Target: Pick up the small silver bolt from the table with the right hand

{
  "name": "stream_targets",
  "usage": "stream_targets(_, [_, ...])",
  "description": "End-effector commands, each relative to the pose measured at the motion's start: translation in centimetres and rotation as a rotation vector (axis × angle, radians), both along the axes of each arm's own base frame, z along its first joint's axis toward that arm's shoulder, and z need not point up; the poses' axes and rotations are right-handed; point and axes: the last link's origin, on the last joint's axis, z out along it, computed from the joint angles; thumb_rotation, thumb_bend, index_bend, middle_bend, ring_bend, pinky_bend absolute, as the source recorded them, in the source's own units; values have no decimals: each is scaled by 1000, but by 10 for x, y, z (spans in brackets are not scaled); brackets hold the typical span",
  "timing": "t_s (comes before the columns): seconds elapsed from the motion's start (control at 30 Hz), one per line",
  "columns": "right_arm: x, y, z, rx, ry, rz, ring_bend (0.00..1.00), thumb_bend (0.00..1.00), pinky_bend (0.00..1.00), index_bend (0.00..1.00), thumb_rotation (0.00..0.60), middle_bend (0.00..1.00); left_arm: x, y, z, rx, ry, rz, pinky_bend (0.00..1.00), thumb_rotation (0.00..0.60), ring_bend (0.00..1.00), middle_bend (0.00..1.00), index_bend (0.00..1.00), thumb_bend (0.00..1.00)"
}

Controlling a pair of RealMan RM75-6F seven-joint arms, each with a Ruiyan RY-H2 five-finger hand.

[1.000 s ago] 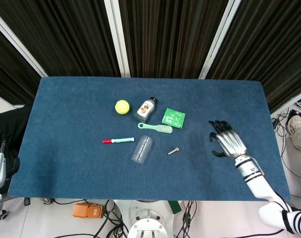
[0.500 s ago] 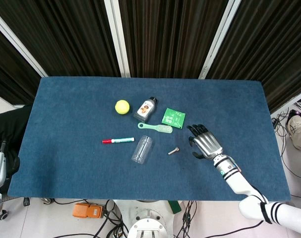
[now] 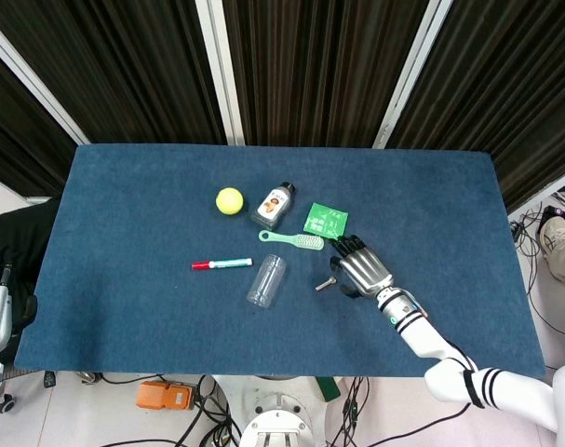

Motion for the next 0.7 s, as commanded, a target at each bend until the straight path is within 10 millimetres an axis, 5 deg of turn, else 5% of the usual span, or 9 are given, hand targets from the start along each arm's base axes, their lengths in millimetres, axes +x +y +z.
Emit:
stream_targets(0.03, [4, 0, -5, 10, 3, 4, 136, 454, 153, 501, 600, 140, 0, 0, 0, 1, 0, 0, 71, 600, 36, 27, 115, 395])
stream_targets(0.7, [9, -2, -27, 38, 44, 2, 136, 492, 159, 578, 600, 141, 0, 1, 1, 0, -4, 3, 71, 600, 36, 27, 115, 395])
